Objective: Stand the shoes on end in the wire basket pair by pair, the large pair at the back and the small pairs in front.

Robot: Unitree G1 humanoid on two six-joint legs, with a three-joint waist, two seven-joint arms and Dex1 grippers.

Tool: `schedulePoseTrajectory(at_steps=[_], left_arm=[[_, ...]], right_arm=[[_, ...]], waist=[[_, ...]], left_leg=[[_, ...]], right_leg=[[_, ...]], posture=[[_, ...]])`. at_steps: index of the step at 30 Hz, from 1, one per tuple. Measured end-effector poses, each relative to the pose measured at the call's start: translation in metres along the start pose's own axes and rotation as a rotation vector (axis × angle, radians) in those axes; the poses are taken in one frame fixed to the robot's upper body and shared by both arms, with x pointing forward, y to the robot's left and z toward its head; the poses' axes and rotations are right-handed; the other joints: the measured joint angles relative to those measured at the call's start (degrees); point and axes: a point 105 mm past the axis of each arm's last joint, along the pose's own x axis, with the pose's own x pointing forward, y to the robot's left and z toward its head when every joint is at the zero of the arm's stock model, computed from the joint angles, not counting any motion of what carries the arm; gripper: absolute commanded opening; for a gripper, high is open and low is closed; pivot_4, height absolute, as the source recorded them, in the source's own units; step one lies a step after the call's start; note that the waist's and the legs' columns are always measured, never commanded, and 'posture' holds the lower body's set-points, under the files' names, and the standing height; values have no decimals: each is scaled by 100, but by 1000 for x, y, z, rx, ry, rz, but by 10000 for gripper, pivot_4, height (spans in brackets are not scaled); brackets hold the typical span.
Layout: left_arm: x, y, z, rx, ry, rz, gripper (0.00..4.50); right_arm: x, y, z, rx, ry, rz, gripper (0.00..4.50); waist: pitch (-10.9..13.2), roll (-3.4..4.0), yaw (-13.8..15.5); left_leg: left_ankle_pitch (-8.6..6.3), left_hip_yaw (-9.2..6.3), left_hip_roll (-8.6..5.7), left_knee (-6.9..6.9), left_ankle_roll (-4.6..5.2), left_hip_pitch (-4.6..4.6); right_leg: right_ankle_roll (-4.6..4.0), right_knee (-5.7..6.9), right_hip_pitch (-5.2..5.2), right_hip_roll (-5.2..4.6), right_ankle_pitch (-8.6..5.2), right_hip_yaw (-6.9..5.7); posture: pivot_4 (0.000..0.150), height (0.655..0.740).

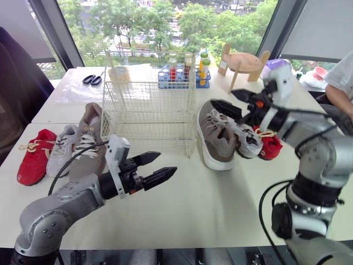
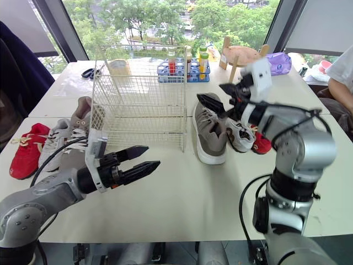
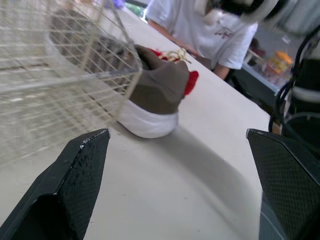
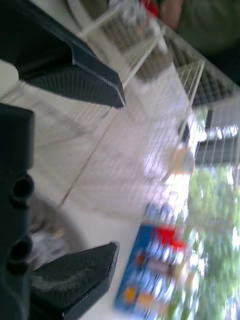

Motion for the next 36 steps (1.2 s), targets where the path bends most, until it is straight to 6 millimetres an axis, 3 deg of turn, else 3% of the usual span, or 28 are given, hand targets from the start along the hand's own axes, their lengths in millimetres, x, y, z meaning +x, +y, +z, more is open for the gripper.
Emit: schedulePoseTrajectory(at_steps=[5, 8, 12, 14, 17, 21, 23, 26, 33, 34, 36], left_arm=[[5, -5, -20, -13, 94, -25, 45000], [5, -6, -21, -8, 103, -33, 45000], [4, -4, -22, 11, 127, -40, 45000], [4, -2, -23, 21, 140, -37, 45000], [2, -1, -26, 38, 165, -42, 45000], [0, -1, -30, 48, 198, -51, 45000], [-3, -1, -32, 62, 223, -51, 45000], [-6, 0, -37, 60, 246, -44, 45000], [-9, 4, -38, 95, 253, -25, 45000], [-9, 5, -37, 100, 251, -24, 45000], [-10, 6, -36, 110, 250, -20, 45000]], right_arm=[[-21, -6, -33, 16, -45, -222, 44694], [-27, 2, -51, -1, -23, -271, 44694], [-25, 18, -77, -6, 24, -270, 44694], [-22, 21, -77, -25, 16, -272, 44694], [-21, 18, -85, -45, 24, -312, 44694], [-23, 7, -118, -10, 117, -395, 44694], [-20, 7, -118, -19, 105, -397, 44694], [-19, 7, -121, -28, 96, -400, 36737], [-18, 5, -125, -62, 90, -415, 6030], [-18, 6, -126, -64, 92, -415, 2865], [-18, 7, -127, -67, 94, -415, 1700]], waist=[[-1, 2, -58], [-1, 2, -60], [-1, 2, -59], [-1, 1, -60], [-2, 0, -50], [-2, -1, -56], [-3, -2, -60], [-5, -3, -60], [-16, -20, -50], [-17, -22, -50], [-19, -22, -48]], left_leg=[[1, -4, 3, -1, 0, 4], [1, -6, 4, -1, 0, 7], [1, -5, 4, 0, 0, 7], [1, -6, 5, 1, 0, 7], [1, -8, 5, 1, 0, 7], [1, -7, 6, 1, 0, 7], [0, -7, 10, 1, 0, 9], [0, -7, 11, 1, 0, 10], [0, -8, 14, 6, -1, 12], [0, -8, 16, 6, -1, 12], [0, -8, 16, 6, -1, 12]], right_leg=[[0, 4, 3, 13, -7, 0], [0, 3, 5, 17, -9, 1], [0, 1, 6, 19, -11, 4], [1, 0, 7, 20, -11, 4], [2, -1, 7, 21, -13, 4], [2, -3, 8, 21, -13, 5], [1, -3, 9, 24, -13, 5], [1, -5, 12, 24, -14, 5], [1, -11, 17, 23, -15, 5], [1, -11, 17, 24, -15, 5], [1, -11, 17, 24, -15, 5]], posture=[[1500, 7400], [1500, 7400], [1500, 7400], [1500, 7400], [1500, 7400], [1500, 7400], [1500, 7400], [1500, 7400], [1500, 7400], [1500, 7400], [1500, 7400]])
